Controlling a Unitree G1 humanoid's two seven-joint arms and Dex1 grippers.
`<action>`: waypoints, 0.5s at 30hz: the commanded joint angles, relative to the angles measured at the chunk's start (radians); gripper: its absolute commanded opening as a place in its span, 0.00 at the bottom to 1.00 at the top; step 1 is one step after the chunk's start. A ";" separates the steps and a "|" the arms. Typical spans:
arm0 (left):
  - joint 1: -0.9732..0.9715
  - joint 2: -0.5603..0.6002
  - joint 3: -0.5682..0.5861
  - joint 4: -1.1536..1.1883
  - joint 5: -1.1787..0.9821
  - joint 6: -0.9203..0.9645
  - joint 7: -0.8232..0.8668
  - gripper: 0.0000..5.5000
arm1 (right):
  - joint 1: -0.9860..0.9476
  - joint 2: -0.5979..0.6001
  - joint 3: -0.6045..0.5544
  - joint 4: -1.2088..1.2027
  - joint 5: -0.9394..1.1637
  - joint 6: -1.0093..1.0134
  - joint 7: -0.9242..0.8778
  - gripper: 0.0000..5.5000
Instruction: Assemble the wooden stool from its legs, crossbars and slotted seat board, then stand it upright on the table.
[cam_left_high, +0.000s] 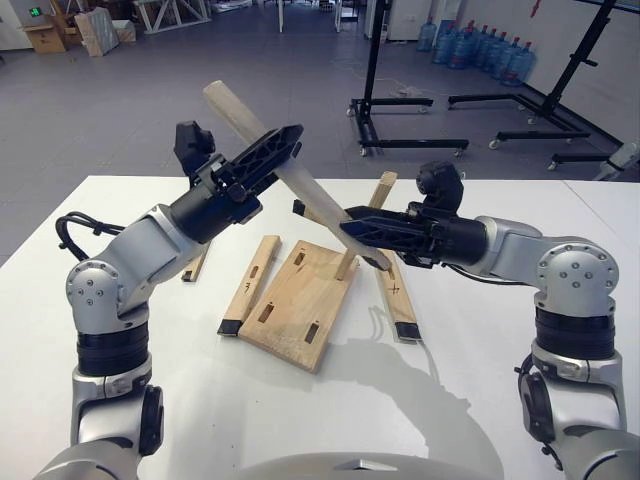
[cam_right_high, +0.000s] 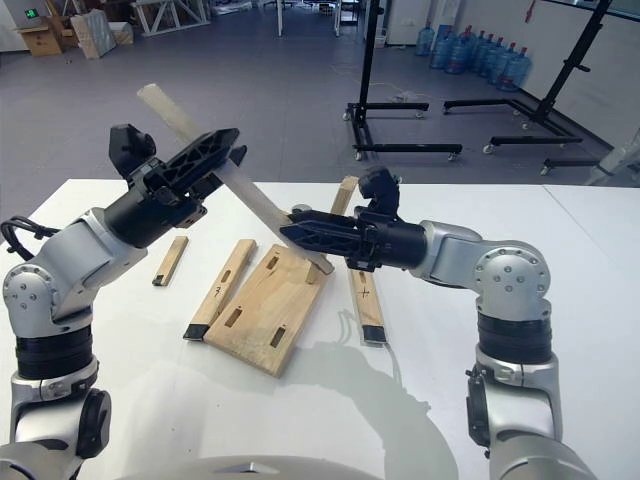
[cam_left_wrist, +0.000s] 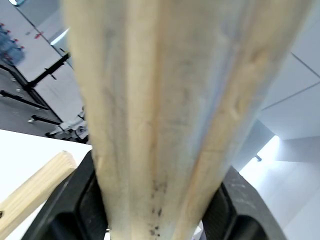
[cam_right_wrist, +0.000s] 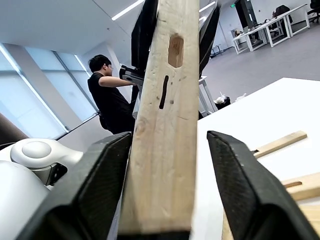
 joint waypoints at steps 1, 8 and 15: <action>0.042 0.025 0.003 -0.022 0.049 -0.016 -0.022 0.37 | 0.005 -0.052 -0.020 -0.012 -0.008 -0.001 0.034 0.63; 0.129 0.118 0.038 -0.093 0.264 -0.023 -0.089 0.37 | 0.041 -0.244 -0.032 -0.010 -0.189 -0.077 0.168 0.85; 0.276 0.184 0.141 -0.137 0.679 -0.157 -0.148 0.37 | 0.372 -0.410 0.163 -0.265 -0.564 -0.364 0.382 0.98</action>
